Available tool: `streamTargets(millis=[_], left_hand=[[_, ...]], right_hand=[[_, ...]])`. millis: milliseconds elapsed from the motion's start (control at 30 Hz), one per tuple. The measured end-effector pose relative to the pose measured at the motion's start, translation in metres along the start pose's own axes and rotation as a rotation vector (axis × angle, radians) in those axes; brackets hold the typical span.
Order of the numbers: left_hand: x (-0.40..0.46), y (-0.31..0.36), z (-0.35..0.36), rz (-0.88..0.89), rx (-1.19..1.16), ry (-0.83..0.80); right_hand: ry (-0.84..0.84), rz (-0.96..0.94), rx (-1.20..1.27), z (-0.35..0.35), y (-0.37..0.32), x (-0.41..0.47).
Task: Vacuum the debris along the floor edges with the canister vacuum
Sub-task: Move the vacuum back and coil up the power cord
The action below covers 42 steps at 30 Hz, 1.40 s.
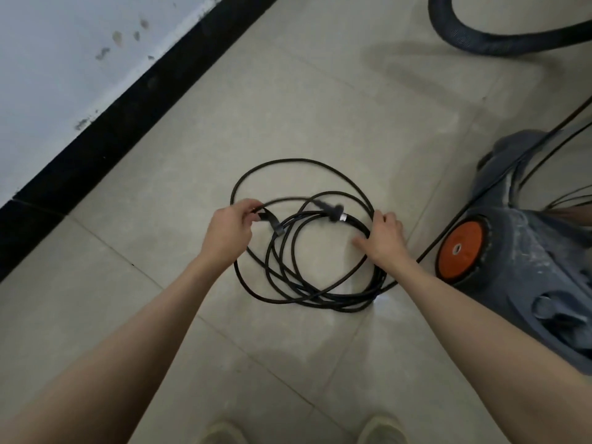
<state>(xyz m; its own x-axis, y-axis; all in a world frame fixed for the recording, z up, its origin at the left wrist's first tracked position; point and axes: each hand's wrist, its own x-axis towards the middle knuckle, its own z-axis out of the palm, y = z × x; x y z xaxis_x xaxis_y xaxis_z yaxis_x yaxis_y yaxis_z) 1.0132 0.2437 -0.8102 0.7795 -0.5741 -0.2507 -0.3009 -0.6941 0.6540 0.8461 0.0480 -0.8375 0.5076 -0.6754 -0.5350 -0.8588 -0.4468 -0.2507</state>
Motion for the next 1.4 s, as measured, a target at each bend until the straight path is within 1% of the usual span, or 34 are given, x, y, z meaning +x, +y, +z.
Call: streamTargets(millis=[100, 200, 267, 300, 367, 433, 467, 500, 567, 600, 667, 700, 800, 833, 900, 1000, 1033, 1067, 1133, 1200, 1233, 1267, 1333, 1400], left_hand=[[0.009, -0.012, 0.023, -0.048, 0.027, -0.034], [0.017, -0.021, 0.038, -0.098, 0.039, -0.03], [0.014, -0.026, 0.046, -0.06, 0.17, -0.029], [0.01, -0.029, 0.049, -0.023, 0.244, -0.001], [-0.002, -0.034, 0.049, 0.041, 0.341, 0.079], [-0.01, -0.041, 0.047, 0.117, 0.423, 0.132], [-0.012, -0.043, 0.046, 0.151, 0.478, 0.12], [-0.012, -0.044, 0.046, 0.157, 0.531, 0.07], [-0.01, -0.046, 0.046, 0.094, 0.588, -0.047], [-0.009, -0.048, 0.048, 0.049, 0.577, -0.102], [-0.008, -0.049, 0.05, 0.01, 0.526, -0.153], [-0.008, -0.049, 0.05, 0.013, 0.516, -0.163], [-0.01, -0.046, 0.045, 0.006, 0.551, -0.161], [-0.011, -0.043, 0.042, 0.014, 0.577, -0.145], [-0.015, -0.032, 0.03, 0.09, 0.601, -0.075], [-0.029, -0.001, -0.003, 0.29, 0.653, 0.032], [-0.035, 0.016, -0.017, 0.34, 0.674, 0.047], [-0.041, 0.036, -0.033, 0.366, 0.684, 0.029], [-0.051, 0.081, -0.069, 0.372, 0.634, -0.076], [-0.064, 0.123, -0.105, 0.331, 0.535, -0.233], [-0.071, 0.143, -0.124, 0.318, 0.477, -0.268], [-0.078, 0.164, -0.143, 0.31, 0.398, -0.259], [-0.087, 0.209, -0.186, 0.316, 0.236, -0.19], [-0.094, 0.258, -0.231, 0.308, 0.203, -0.206]], right_hand=[[-0.003, 0.004, -0.007, 0.007, 0.003, -0.001], [-0.082, -0.033, 0.003, 0.012, 0.008, -0.007], [-0.135, -0.047, -0.011, 0.014, 0.008, -0.009], [-0.133, -0.048, -0.012, 0.013, 0.007, -0.009], [-0.056, -0.075, 0.021, 0.01, 0.0, -0.006], [-0.009, -0.15, 0.002, 0.007, -0.012, -0.003], [-0.024, -0.206, -0.067, 0.006, -0.02, -0.001], [-0.047, -0.256, -0.156, 0.008, -0.03, 0.001], [-0.07, -0.297, -0.295, 0.015, -0.049, 0.007], [-0.055, -0.298, -0.322, 0.02, -0.057, 0.012], [-0.017, -0.301, -0.312, 0.025, -0.071, 0.021], [-0.022, -0.314, -0.302, 0.025, -0.075, 0.025], [-0.118, -0.396, -0.324, 0.023, -0.083, 0.028], [-0.151, -0.414, -0.309, 0.021, -0.083, 0.027], [-0.204, -0.42, -0.212, 0.013, -0.082, 0.017], [-0.255, -0.425, -0.052, -0.024, -0.088, -0.021], [-0.282, -0.436, -0.025, -0.041, -0.091, -0.038], [-0.31, -0.453, -0.001, -0.061, -0.094, -0.056], [-0.355, -0.471, 0.053, -0.105, -0.104, -0.096], [-0.35, -0.445, 0.13, -0.155, -0.113, -0.134], [-0.337, -0.426, 0.174, -0.181, -0.118, -0.153], [-0.323, -0.41, 0.213, -0.209, -0.123, -0.172], [-0.297, -0.399, 0.267, -0.266, -0.132, -0.207], [-0.259, -0.404, 0.296, -0.327, -0.139, -0.241]])
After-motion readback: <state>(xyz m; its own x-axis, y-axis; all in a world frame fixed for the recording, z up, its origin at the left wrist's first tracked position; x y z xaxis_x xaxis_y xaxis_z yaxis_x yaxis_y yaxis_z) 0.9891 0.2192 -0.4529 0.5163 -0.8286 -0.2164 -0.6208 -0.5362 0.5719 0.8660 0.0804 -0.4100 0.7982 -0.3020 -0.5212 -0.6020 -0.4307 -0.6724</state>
